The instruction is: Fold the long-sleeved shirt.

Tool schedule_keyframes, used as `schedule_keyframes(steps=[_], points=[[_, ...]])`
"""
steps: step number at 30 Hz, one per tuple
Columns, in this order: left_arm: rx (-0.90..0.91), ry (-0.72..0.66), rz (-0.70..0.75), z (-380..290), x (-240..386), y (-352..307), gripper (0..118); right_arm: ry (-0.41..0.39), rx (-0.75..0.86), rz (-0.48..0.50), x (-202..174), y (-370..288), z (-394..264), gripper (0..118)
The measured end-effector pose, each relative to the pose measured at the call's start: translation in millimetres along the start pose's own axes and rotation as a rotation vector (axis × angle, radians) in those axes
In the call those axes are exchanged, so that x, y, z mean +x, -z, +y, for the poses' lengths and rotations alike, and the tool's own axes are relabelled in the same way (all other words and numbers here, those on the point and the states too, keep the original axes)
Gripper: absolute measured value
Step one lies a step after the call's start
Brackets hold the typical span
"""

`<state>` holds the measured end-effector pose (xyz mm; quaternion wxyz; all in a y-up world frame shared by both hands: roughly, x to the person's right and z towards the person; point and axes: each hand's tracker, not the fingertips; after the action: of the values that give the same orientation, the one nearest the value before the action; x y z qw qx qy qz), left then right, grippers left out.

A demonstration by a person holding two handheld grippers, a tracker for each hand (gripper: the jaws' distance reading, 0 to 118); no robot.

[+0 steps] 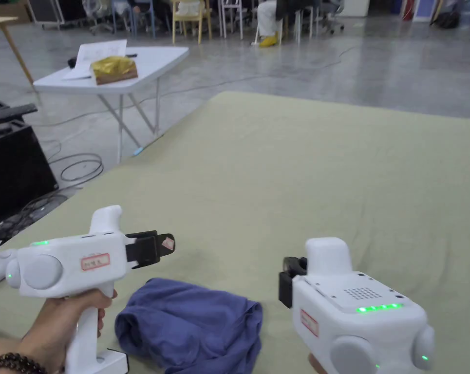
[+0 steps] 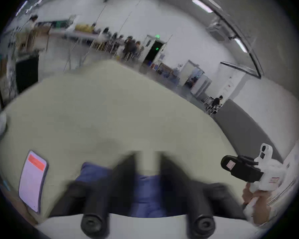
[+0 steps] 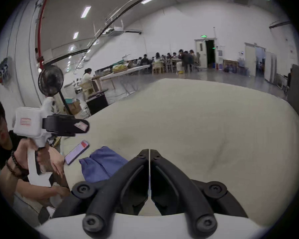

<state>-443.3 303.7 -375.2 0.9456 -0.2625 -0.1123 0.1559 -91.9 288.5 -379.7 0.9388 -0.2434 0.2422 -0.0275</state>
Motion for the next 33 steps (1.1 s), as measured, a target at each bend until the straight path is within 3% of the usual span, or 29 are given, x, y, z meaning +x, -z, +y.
schedule_keyframes(steps=[1, 4, 10, 16, 22, 27, 33], points=[[0.03, 0.056, 0.023, 2, 24, -2, 0, -0.003, 0.014, -0.029, 14, -16, 3, 4], [0.117, 0.15, -0.102, 5, 115, -1, 0, -0.04, 0.074, -0.136, 57, -69, 13, 4], [0.295, 0.4, 0.022, -10, 261, 30, 0, -0.028, 0.268, -0.419, 131, -180, 38, 4], [0.412, 0.477, 0.106, -58, 337, 38, 0, -0.049, 0.384, -0.653, 172, -248, 22, 4], [0.393, 0.348, 0.112, -106, 349, 18, 0, -0.011, 0.395, -0.709, 198, -280, -26, 4], [0.379, 0.399, 0.155, -132, 348, 11, 0, -0.008, 0.458, -0.734, 206, -297, -56, 5], [0.398, 0.35, 0.149, -140, 346, 12, 0, -0.019, 0.449, -0.749, 200, -292, -70, 5]])
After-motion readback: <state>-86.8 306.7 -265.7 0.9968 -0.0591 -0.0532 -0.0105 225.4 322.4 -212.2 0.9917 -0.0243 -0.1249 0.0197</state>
